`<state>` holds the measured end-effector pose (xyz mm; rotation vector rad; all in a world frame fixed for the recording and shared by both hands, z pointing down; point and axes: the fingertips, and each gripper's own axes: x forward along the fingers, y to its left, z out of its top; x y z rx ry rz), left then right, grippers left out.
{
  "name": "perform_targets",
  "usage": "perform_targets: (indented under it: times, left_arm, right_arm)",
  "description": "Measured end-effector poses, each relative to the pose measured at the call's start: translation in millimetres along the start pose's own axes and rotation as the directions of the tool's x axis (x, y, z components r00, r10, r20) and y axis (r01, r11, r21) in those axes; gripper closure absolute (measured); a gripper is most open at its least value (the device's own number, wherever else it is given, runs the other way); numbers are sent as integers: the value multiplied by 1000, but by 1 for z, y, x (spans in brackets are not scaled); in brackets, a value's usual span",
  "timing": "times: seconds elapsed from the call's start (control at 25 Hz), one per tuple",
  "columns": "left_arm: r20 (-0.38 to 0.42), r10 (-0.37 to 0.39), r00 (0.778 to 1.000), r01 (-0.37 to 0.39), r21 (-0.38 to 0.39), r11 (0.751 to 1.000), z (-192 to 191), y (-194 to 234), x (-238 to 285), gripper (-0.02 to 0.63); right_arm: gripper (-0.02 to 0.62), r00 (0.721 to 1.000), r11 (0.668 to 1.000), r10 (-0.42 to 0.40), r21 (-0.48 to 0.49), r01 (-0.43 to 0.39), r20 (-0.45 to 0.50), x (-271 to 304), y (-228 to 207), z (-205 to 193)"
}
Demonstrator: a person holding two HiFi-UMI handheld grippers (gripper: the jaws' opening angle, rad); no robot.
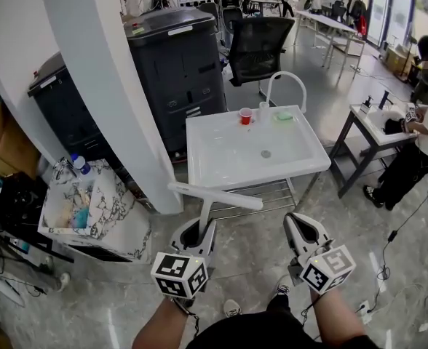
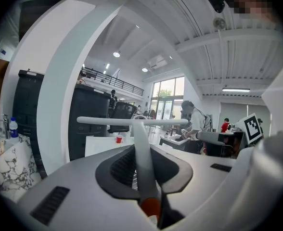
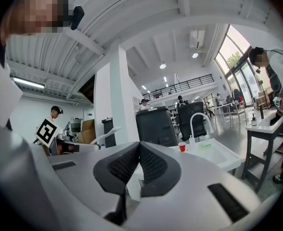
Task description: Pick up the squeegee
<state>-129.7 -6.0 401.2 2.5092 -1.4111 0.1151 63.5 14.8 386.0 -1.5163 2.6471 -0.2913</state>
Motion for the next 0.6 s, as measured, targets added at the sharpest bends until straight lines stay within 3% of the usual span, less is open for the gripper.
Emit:
perform_targets:
  times: [0.6]
  left_arm:
    - [-3, -2, 1000, 2, 0, 1000, 3, -3, -8, 529]
  right_arm:
    - [578, 1000, 1000, 5, -5, -5, 1, -5, 8, 6]
